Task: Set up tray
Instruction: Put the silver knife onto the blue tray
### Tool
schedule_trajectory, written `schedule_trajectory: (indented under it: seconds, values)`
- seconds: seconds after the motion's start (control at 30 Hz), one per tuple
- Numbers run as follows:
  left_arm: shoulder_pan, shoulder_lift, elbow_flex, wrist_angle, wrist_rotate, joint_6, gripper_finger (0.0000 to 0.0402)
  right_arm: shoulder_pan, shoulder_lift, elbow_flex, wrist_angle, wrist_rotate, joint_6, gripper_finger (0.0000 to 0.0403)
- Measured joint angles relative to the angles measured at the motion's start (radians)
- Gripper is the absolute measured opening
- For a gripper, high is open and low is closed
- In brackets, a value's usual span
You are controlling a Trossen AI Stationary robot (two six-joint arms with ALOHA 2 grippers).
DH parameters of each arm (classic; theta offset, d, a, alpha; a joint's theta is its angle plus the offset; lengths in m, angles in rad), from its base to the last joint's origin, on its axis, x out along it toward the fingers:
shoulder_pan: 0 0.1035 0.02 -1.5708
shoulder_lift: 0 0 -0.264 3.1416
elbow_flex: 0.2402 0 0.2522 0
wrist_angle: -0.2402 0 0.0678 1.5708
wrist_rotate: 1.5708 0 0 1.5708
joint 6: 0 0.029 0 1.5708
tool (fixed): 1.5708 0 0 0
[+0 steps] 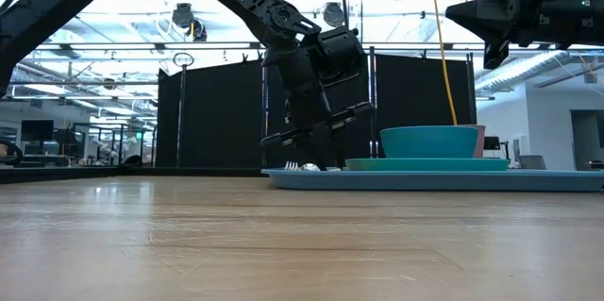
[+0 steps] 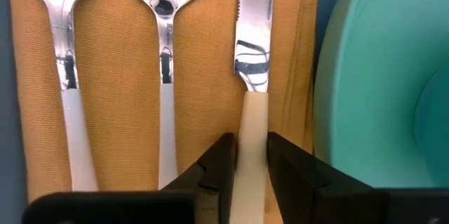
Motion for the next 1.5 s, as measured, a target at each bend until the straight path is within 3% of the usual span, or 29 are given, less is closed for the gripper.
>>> schedule_trajectory:
  seconds: [0.33, 0.9, 1.5]
  values:
    - [-0.003, 0.000, 0.000, 0.010, 0.011, -0.011, 0.0153, 0.000, 0.000, 0.000, 0.000, 0.000, 0.000, 0.0000]
    - [-0.018, -0.001, 0.000, 0.021, -0.019, -0.013, 0.0114, 0.000, 0.000, 0.000, 0.000, 0.000, 0.000, 0.0000]
    - [-0.019, -0.002, 0.000, 0.022, 0.008, -0.007, 0.0113, 0.000, 0.000, 0.000, 0.000, 0.000, 0.000, 0.0000]
